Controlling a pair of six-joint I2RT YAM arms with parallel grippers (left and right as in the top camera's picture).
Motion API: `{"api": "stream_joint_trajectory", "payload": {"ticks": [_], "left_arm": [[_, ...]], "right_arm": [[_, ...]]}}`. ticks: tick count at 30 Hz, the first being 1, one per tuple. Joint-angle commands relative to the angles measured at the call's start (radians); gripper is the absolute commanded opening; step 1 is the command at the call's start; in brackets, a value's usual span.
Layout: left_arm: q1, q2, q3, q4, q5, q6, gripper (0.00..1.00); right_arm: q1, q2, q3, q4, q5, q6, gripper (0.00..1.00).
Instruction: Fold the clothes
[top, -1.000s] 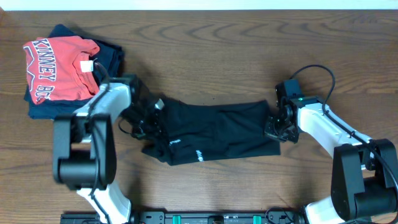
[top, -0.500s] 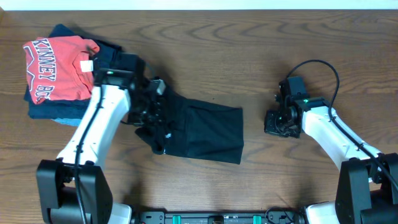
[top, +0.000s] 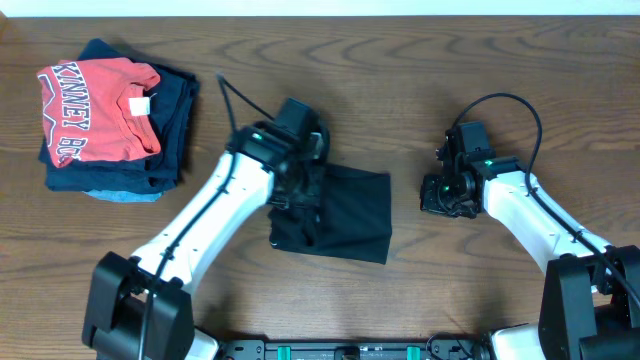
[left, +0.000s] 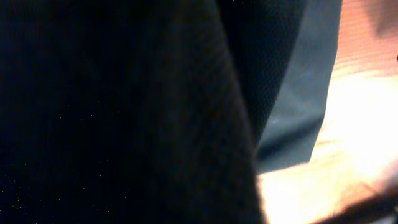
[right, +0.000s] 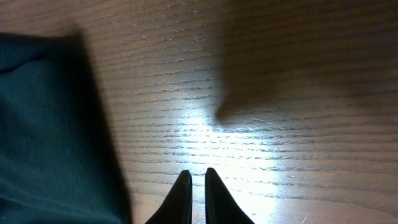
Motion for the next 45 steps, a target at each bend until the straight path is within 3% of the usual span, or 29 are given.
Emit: {"api": "stream_joint_trajectory", "payload": {"ticks": [1, 4, 10, 20, 26, 30, 33, 34, 37, 39, 40, 45], "left_arm": [[-0.054, 0.012, -0.023, 0.035, -0.080, -0.128, 0.07], [-0.099, 0.012, -0.037, 0.068, -0.081, -0.148, 0.15], [-0.152, 0.014, -0.045, 0.124, -0.114, -0.174, 0.70], [-0.105, -0.012, -0.010, 0.027, -0.099, -0.119, 0.72], [-0.034, -0.007, -0.023, 0.002, -0.126, -0.063, 0.68], [0.005, 0.013, -0.053, 0.002, -0.125, -0.037, 0.65], [0.013, 0.034, -0.071, 0.006, -0.125, -0.037, 0.66], [0.013, 0.041, -0.074, 0.007, -0.125, -0.037, 0.65], [0.010, 0.072, -0.075, 0.007, -0.125, -0.037, 0.65], [0.010, 0.093, -0.075, 0.008, -0.125, -0.037, 0.65], [0.011, 0.104, -0.075, 0.008, -0.125, -0.037, 0.65], [0.010, 0.126, -0.075, 0.006, -0.121, -0.037, 0.66]], "right_arm": [[0.005, -0.011, 0.003, 0.002, 0.005, 0.013, 0.08], [0.005, -0.011, 0.003, 0.002, 0.006, 0.014, 0.08], [0.005, -0.011, 0.003, -0.001, 0.006, 0.013, 0.08], [0.007, -0.011, 0.003, 0.005, -0.041, -0.051, 0.14], [0.036, -0.012, 0.003, 0.058, -0.372, -0.338, 0.36], [0.079, -0.012, 0.003, 0.072, -0.417, -0.373, 0.58], [0.108, -0.011, 0.002, 0.076, -0.408, -0.373, 0.61], [0.119, -0.011, 0.002, 0.082, -0.407, -0.373, 0.60], [0.158, -0.010, 0.002, 0.107, -0.353, -0.321, 0.33], [0.181, -0.010, 0.002, 0.111, -0.253, -0.264, 0.06], [0.185, -0.010, 0.002, 0.106, -0.197, -0.222, 0.01], [0.154, -0.015, 0.002, 0.088, -0.105, -0.150, 0.01]]}}
